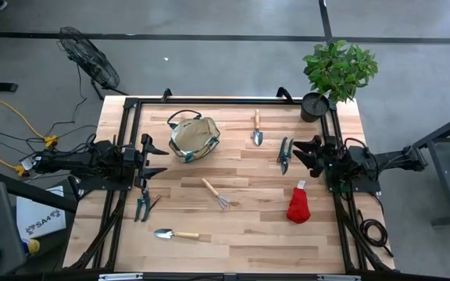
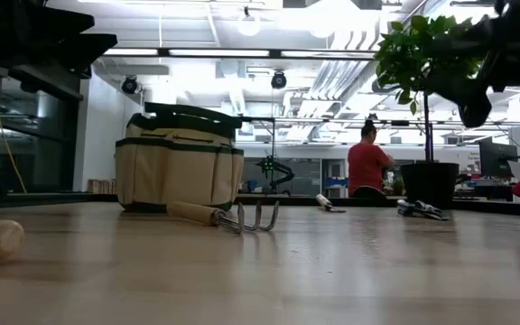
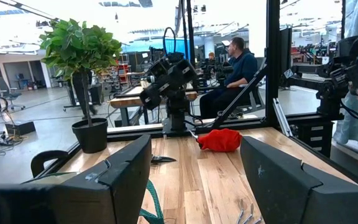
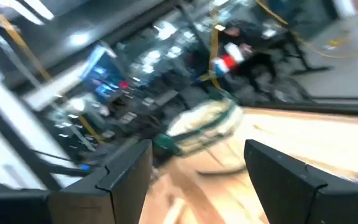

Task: Pick & Place Garden tools in Gardening bag
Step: Put the red gloves into the gardening bag

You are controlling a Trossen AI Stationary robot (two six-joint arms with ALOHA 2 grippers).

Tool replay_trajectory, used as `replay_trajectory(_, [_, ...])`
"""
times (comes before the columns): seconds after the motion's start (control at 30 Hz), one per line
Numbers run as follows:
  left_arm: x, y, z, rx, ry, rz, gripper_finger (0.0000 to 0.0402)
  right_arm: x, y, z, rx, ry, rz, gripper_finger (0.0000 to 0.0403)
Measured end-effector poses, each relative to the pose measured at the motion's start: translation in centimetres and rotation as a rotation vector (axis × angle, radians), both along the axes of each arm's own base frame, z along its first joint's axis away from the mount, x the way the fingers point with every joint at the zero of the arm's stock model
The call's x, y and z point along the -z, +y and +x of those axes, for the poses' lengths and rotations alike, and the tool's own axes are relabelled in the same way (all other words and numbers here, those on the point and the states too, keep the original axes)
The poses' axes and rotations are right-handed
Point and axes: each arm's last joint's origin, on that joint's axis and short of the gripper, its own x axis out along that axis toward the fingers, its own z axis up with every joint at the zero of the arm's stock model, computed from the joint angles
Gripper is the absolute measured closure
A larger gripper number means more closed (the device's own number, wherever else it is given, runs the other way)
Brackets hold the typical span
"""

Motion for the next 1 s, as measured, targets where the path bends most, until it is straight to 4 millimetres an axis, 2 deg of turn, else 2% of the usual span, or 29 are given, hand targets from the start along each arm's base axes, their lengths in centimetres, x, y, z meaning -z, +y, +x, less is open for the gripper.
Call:
replay_trajectory(0.17, [0.0, 0.0, 0.0, 0.000, 0.000, 0.000, 0.0160, -2.5, -0.2, 0.0, 0.070, 0.018, 0.025, 0.0155])
replay_trajectory(0.33, [0.0, 0.0, 0.0, 0.000, 0.000, 0.000, 0.0160, -5.0, -0.3, 0.2, 0.132, 0.132, 0.116, 0.0155])
replay_trajectory(0.5, [0.0, 0.0, 0.0, 0.000, 0.000, 0.000, 0.0160, -6.5, -0.2, 0.7, 0.145, 0.286, 0.236, 0.0155])
replay_trajectory(0.73, [0.0, 0.0, 0.0, 0.000, 0.000, 0.000, 0.0160, -6.3, 0.5, 1.1, -0.014, 0.533, 0.410, 0.0155])
replay_trajectory(1.0, [0.0, 0.0, 0.0, 0.000, 0.000, 0.000, 0.0160, -4.7, 1.2, 0.5, -0.243, 0.837, 0.444, 0.0155])
